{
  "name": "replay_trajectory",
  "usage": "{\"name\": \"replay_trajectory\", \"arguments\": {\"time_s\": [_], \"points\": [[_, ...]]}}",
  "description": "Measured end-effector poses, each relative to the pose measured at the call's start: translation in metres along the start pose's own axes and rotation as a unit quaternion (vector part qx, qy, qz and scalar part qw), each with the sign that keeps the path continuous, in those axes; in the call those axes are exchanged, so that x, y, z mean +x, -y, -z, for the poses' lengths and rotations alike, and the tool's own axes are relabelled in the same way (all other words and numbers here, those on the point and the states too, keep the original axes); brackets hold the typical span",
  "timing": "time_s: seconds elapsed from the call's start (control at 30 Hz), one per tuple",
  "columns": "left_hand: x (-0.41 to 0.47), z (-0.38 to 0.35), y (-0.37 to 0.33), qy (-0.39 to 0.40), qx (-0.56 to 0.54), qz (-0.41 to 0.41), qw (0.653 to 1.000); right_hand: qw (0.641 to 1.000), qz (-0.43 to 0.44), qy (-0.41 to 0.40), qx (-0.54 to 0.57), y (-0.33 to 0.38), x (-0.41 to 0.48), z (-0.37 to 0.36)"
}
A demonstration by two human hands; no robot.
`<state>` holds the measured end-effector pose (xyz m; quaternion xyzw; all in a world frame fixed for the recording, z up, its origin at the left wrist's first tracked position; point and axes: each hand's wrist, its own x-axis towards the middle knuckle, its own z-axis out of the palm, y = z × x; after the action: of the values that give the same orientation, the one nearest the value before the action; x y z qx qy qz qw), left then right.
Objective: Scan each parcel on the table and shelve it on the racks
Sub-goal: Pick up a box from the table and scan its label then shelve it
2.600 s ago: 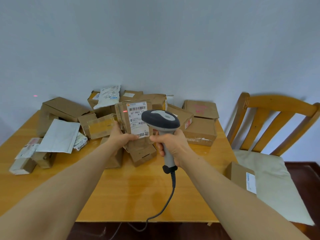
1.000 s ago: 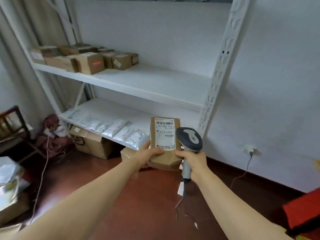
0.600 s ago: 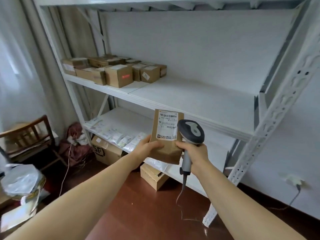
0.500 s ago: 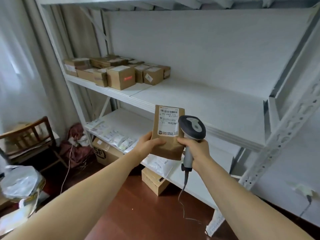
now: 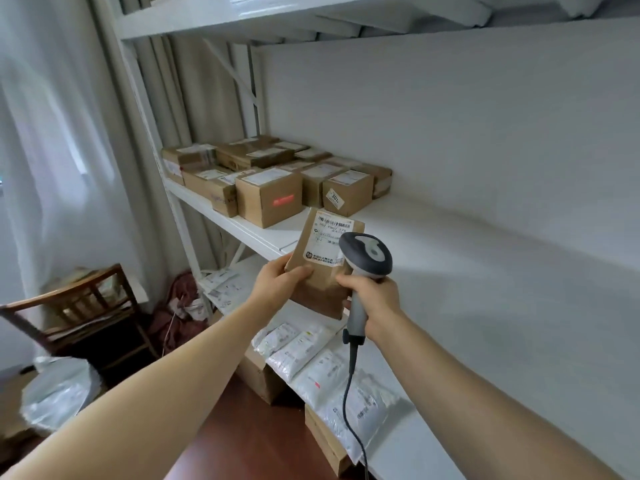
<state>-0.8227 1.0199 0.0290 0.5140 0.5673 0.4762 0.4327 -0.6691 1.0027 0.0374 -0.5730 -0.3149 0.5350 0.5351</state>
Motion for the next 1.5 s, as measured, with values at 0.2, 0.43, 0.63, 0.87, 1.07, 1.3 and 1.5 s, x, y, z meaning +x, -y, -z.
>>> {"name": "replay_trajectory", "arguments": {"time_s": [0.2, 0.43, 0.63, 0.87, 1.07, 1.3, 1.5], "points": [[0.084, 0.016, 0.006, -0.038, 0.016, 0.000, 0.999, 1.000, -0.009, -0.004, -0.012, 0.015, 0.063, -0.053], [0.189, 0.039, 0.013, -0.011, 0.094, -0.014, 0.995, 0.999, -0.030, -0.041, -0.014, 0.030, 0.131, -0.120], [0.248, 0.060, 0.026, -0.030, 0.339, -0.181, 0.923, 0.995, -0.060, -0.082, -0.020, 0.036, 0.178, -0.168], [0.272, 0.057, 0.039, 0.117, 0.482, -0.376, 0.783, 0.987, -0.076, -0.132, 0.050, 0.029, 0.195, -0.178], [0.277, 0.049, 0.044, 0.061, 0.482, -0.408, 0.773, 0.985, -0.061, -0.152, 0.053, 0.024, 0.181, -0.158], [0.202, -0.006, 0.020, 0.069, 0.483, -0.428, 0.761, 0.978, -0.016, -0.204, 0.052, 0.022, 0.097, -0.082], [0.052, -0.097, 0.005, 0.180, 0.427, -0.511, 0.724, 0.950, 0.007, -0.298, 0.096, -0.009, -0.041, 0.032]]}}
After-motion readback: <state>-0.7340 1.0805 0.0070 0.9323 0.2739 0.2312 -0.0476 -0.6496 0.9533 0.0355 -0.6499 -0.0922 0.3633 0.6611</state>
